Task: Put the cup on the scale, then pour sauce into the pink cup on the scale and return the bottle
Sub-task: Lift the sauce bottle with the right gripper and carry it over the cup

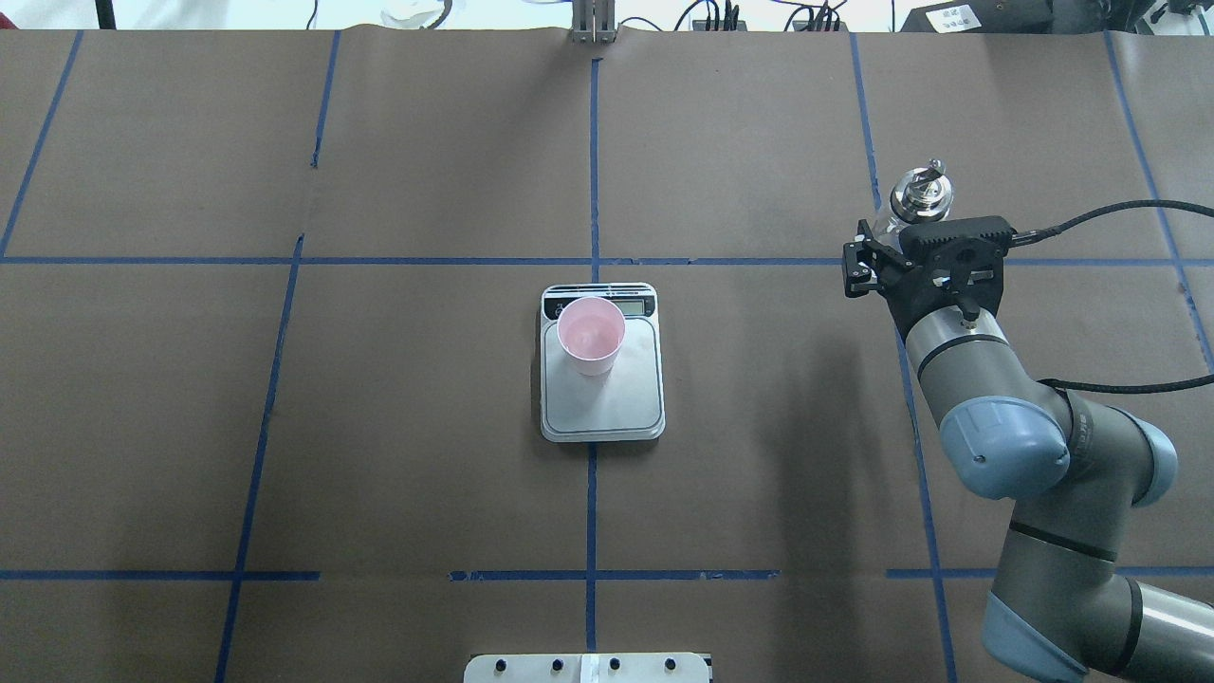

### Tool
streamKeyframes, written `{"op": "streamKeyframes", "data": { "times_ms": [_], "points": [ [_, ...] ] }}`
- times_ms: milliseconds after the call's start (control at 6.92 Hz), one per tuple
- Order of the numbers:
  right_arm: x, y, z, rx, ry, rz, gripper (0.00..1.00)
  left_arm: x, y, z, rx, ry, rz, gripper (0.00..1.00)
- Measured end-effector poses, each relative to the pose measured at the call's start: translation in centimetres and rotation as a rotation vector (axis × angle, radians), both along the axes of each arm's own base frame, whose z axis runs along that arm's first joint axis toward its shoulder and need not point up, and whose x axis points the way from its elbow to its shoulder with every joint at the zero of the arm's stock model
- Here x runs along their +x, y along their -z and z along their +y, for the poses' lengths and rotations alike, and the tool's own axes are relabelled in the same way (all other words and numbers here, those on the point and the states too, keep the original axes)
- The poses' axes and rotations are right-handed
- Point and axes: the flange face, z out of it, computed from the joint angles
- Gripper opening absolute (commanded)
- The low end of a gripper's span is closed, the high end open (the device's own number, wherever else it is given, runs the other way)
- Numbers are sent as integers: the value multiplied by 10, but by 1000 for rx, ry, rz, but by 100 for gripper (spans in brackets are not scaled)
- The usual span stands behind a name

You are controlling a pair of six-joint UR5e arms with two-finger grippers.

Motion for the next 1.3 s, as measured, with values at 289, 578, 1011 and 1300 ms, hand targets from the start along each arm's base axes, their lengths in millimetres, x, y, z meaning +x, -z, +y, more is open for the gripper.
{"op": "streamKeyframes", "data": {
  "times_ms": [289, 578, 1011, 1300],
  "points": [
    [-2, 5, -1, 35, 8, 81, 0, -52, -53, 12, 10, 16, 38, 100],
    [-28, 33, -1, 61, 19, 181, 0, -76, -114, 36, 84, -16, 50, 100],
    [-72, 81, 11, 115, 106, 438, 0, -81, -153, 37, 69, -23, 47, 100],
    [-93, 89, 24, 169, 190, 605, 0, -81, -153, 36, 70, -24, 50, 100]
  ]
}}
